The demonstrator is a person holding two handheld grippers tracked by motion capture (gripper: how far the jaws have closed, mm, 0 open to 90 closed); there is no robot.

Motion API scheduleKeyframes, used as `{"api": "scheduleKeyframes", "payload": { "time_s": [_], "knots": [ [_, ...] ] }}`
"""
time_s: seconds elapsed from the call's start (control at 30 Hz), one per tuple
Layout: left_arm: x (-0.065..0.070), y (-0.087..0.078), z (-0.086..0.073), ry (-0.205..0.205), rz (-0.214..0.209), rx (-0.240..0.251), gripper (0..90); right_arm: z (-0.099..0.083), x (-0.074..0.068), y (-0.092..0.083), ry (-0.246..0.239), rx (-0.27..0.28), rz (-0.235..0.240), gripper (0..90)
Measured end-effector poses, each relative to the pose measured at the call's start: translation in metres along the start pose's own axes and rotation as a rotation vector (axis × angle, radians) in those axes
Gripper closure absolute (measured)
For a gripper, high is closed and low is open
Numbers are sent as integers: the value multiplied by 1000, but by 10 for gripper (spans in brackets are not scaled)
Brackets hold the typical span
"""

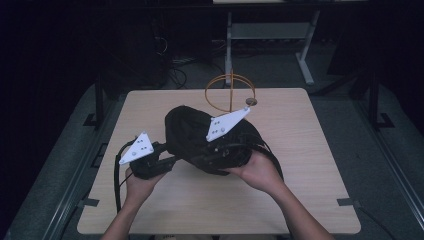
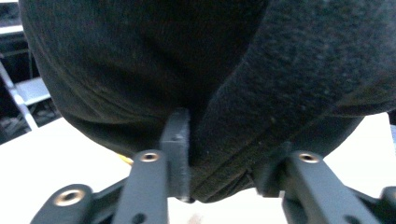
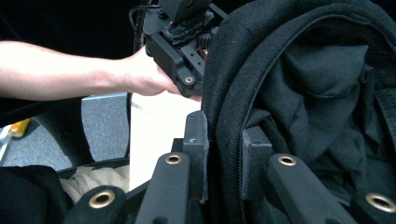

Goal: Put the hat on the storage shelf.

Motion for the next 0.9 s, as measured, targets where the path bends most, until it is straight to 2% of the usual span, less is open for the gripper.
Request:
{"api": "scheduleKeyframes", "payload": {
  "time_s": [0.1, 0.17, 0.23, 0.33, 0.37, 0.43, 0.57, 0.63, 0.67, 0.7, 0.77, 0.9],
  "knots": [
    [-1, 0, 2, 2, -6, 5, 754, 1, 0, 0, 5, 12, 6, 767],
    [-1, -2, 6, 18, -8, 2, 801, 1, 1, 0, 16, 18, 15, 767],
    [-1, -3, 7, 18, -6, 1, 816, 1, 2, 1, 9, 26, 14, 766],
    [-1, -7, 13, 19, 2, 9, 827, -1, 6, -2, 49, 40, 25, 753],
    [-1, -8, 15, 22, 6, 12, 828, -1, 8, -2, 47, 53, 24, 749],
    [-1, -10, 20, 44, 19, 9, 830, -1, 11, -4, 65, 69, 28, 730],
    [0, -13, 33, 74, 31, 5, 835, -2, 17, -9, 96, 89, 26, 668],
    [0, -13, 37, 77, 35, 2, 837, -3, 21, -10, 109, 99, 22, 621],
    [-1, -13, 46, 94, 38, -12, 838, -3, 23, -11, 129, 103, 19, 595],
    [-1, -13, 46, 94, 38, -12, 839, -3, 23, -11, 129, 103, 19, 595],
    [-2, -13, 52, 104, 44, -28, 839, -5, 30, -13, 160, 117, 20, 519],
    [-8, -16, 62, 110, 63, -58, 840, -8, 35, -20, 179, 132, 9, 420]
  ]
}}
Point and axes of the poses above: each handheld gripper's, and its own axes: y roughly forward along the jaws, z roughly out of its top, x roughly to its right, the point moved 4 cm from there along y, roughly forward along the jaws, and after that the axes turned 10 degrees about -z, right-handed, at the moved point
